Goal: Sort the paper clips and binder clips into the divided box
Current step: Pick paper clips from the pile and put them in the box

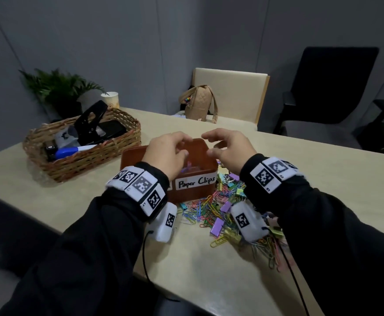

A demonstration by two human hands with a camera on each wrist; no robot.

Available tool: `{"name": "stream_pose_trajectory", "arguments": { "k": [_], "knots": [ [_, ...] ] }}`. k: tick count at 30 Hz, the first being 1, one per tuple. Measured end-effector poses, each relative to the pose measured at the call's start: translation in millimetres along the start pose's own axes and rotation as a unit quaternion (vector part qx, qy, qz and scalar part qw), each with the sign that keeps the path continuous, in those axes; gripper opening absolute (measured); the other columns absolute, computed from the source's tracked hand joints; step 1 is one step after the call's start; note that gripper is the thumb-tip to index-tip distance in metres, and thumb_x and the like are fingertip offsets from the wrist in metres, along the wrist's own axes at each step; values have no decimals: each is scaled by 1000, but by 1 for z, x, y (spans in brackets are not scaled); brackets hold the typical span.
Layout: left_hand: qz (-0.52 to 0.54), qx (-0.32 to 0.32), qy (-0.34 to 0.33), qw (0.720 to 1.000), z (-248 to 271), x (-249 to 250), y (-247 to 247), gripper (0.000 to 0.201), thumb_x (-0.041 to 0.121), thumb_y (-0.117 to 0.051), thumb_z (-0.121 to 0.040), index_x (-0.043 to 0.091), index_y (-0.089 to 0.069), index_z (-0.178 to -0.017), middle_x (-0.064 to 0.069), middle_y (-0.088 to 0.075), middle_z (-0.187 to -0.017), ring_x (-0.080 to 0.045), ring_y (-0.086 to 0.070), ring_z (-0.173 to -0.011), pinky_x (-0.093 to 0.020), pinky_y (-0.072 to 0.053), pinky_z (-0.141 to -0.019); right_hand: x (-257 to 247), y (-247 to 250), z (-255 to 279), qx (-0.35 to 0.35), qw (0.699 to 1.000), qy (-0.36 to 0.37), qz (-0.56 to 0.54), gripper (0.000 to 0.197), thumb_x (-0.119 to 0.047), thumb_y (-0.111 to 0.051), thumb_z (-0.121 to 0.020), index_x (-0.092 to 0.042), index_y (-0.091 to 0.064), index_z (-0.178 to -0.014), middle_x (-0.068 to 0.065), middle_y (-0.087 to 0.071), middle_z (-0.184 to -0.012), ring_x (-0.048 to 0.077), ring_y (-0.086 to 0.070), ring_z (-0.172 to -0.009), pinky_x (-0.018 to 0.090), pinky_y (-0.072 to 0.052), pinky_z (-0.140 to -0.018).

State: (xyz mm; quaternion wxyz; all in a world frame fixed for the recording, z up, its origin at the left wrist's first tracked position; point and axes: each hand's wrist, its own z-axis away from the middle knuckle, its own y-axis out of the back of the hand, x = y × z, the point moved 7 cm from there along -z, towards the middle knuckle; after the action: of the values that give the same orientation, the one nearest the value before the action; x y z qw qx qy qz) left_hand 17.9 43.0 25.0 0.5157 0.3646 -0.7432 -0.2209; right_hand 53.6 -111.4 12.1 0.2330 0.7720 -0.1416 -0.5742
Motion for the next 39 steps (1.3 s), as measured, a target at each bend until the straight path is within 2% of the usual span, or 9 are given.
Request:
{"name": "stream_pose_trajectory", "arguments": {
  "k": [3,5,9,12,15,21,27,33,39],
  "knots": [
    [-19,-41,-40,998,20,17,-8,7,25,-73,-80,21,-68,-77,7,-64,-70,-10,-58,-67,-25,-46,-71,14,22,15,4,997,-9,81,27,3,-63,-80,-23,-58,-79,4,-64,-74,21,-62,-66,33,-54,-63],
    [-56,-149,-45,986,35,20,-30,11,28,-72,-81,19,-70,-75,9,-63,-67,-5,-56,-63,-20,-39,-69,25,18,31,-95,977,-24,187,30,5,-56,-80,-24,-60,-73,-2,-64,-67,15,-62,-64,31,-55,-65],
    [-183,-317,-43,930,55,5,-69,21,21,-68,-84,22,-71,-105,4,-67,-102,-12,-61,-93,-24,-49,-81,31,-11,66,-279,908,-4,312,24,-1,-59,-83,-19,-71,-93,-4,-72,-83,-2,-57,-65,12,-42,-60],
    [-229,-351,-40,907,56,-1,-77,43,29,-74,-80,25,-63,-121,2,-62,-116,-17,-57,-106,-29,-49,-88,25,-28,77,-308,885,46,347,32,0,-56,-82,-18,-72,-104,-2,-71,-98,10,-61,-84,17,-39,-69],
    [-265,-376,-52,886,56,2,-82,45,31,-77,-76,21,-61,-116,1,-61,-112,-20,-57,-106,-29,-47,-83,25,-45,81,-325,862,76,382,50,2,-56,-80,-27,-64,-120,0,-65,-113,21,-60,-103,24,-46,-79],
    [-268,-371,-65,887,51,9,-86,21,9,-69,-76,15,-65,-95,-4,-67,-97,-24,-61,-95,-26,-40,-68,30,-48,73,-328,809,40,487,41,-34,-74,-80,-14,-61,-113,5,-61,-109,24,-59,-102,28,-44,-73],
    [-252,-347,-69,901,46,12,-71,14,11,-61,-84,16,-71,-93,-1,-68,-99,-20,-63,-94,-25,-47,-74,24,-58,77,-328,826,88,450,51,-20,-69,-82,-23,-55,-131,5,-58,-123,25,-54,-114,32,-48,-92],
    [-117,-213,-43,969,22,30,-14,4,13,-73,-79,17,-73,-81,17,-58,-69,4,-51,-61,-10,-39,-58,23,-69,77,-346,807,106,466,22,-10,-59,-85,-14,-65,-106,8,-62,-108,27,-57,-102,33,-51,-84],
    [-93,-126,2,988,-11,24,6,9,7,-73,-77,15,-72,-81,4,-62,-76,-16,-65,-73,-28,-56,-66,26,-70,75,-343,795,111,488,20,-9,-52,-90,-9,-65,-105,12,-61,-107,30,-58,-100,37,-52,-84]
  ]
}}
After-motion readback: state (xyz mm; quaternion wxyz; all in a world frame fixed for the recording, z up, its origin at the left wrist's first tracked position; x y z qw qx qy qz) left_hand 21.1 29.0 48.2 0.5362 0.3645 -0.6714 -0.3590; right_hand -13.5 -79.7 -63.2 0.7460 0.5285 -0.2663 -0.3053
